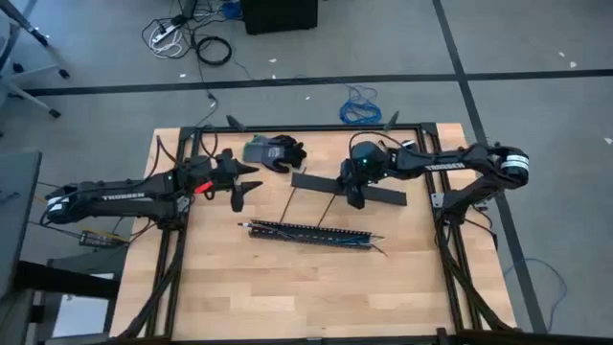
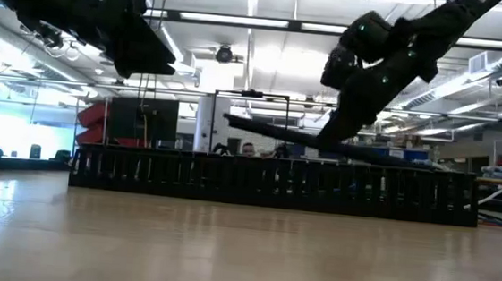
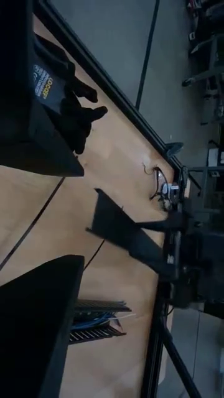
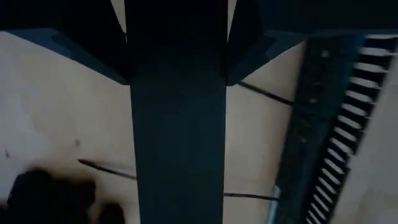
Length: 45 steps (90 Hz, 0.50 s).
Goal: Ziptie cables
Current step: Close the black cable duct cover
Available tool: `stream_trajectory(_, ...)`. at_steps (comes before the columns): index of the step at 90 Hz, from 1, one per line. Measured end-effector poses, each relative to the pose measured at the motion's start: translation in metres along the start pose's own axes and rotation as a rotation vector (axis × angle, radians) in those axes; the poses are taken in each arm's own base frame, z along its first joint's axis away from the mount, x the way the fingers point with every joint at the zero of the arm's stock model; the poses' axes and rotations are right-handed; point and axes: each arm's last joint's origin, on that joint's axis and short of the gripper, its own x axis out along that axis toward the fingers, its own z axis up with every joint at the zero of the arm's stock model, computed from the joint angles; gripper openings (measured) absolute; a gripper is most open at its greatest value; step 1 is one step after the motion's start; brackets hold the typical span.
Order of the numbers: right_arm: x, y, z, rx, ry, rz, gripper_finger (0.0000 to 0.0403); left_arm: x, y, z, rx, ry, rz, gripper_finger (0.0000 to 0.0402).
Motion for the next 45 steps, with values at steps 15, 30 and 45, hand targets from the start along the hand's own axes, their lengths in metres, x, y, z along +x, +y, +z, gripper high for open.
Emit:
stream_trajectory(15, -0.001, 0.024, 0.001, 0.038, 0.008, 0.057, 0.0225, 0.0, 0.0, 0.0, 0.006, 0.001, 0.002, 0.0214)
stream_trajectory(30, 0.002, 0.049, 0.001, 0.043, 0.014, 0.103, 0.0225, 0.0, 0.0, 0.0, 0.019, 0.0, 0.002, 0.0214)
stream_trajectory(45, 0.003, 0.067, 0.002, 0.038, -0.005, 0.112, 0.0225, 0.0, 0.0, 0.0, 0.02, 0.0, 0.002, 0.0214)
